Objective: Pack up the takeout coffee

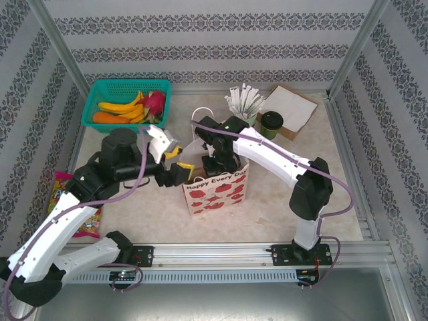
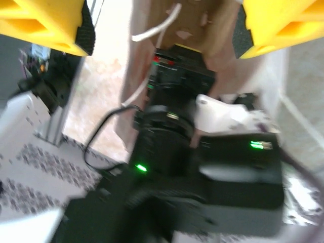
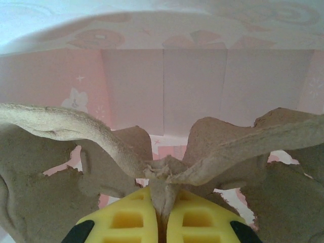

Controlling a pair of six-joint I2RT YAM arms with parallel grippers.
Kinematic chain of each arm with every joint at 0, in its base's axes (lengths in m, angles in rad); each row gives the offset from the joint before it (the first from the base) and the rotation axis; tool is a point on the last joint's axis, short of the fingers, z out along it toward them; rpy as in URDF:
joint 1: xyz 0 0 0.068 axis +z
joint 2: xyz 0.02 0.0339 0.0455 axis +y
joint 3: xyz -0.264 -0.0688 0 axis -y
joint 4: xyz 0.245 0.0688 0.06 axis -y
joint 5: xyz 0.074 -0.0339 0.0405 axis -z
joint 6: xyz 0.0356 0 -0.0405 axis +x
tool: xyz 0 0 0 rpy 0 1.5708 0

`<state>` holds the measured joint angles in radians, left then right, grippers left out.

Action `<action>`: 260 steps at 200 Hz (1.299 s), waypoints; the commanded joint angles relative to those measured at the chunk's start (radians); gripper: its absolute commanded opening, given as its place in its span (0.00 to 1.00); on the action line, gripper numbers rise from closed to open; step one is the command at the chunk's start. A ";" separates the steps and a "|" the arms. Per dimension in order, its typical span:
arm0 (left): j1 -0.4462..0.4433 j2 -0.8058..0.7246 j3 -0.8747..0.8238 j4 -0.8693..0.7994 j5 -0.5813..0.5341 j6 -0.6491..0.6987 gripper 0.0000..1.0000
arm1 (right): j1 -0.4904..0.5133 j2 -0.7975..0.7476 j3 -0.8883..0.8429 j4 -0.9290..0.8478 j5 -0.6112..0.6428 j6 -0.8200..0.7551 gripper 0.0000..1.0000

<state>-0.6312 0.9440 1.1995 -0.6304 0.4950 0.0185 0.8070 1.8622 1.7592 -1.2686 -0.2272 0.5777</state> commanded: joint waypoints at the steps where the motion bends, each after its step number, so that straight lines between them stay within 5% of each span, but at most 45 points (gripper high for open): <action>1: -0.092 0.046 0.005 -0.082 -0.030 0.113 0.66 | -0.006 0.020 0.043 -0.018 -0.003 0.026 0.00; 52: -0.179 0.214 0.107 -0.229 -0.094 0.209 0.48 | -0.003 0.041 0.086 -0.048 0.030 0.052 0.00; 131: -0.206 0.230 0.070 -0.228 0.073 0.263 0.41 | 0.003 0.055 -0.008 0.034 0.098 0.088 0.00; 197: -0.204 0.222 0.075 -0.225 0.053 0.299 0.36 | 0.014 0.071 -0.086 0.095 0.109 0.049 0.00; 232: -0.158 0.093 -0.010 -0.027 -0.085 0.185 0.51 | 0.020 0.046 -0.141 0.140 0.129 -0.003 0.00; 260: 0.002 0.014 -0.068 0.124 -0.129 0.017 0.63 | 0.020 0.026 -0.191 0.184 0.130 -0.025 0.00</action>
<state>-0.7464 1.0153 1.1660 -0.6907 0.4381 0.1986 0.8162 1.9247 1.6123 -1.1187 -0.1349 0.5938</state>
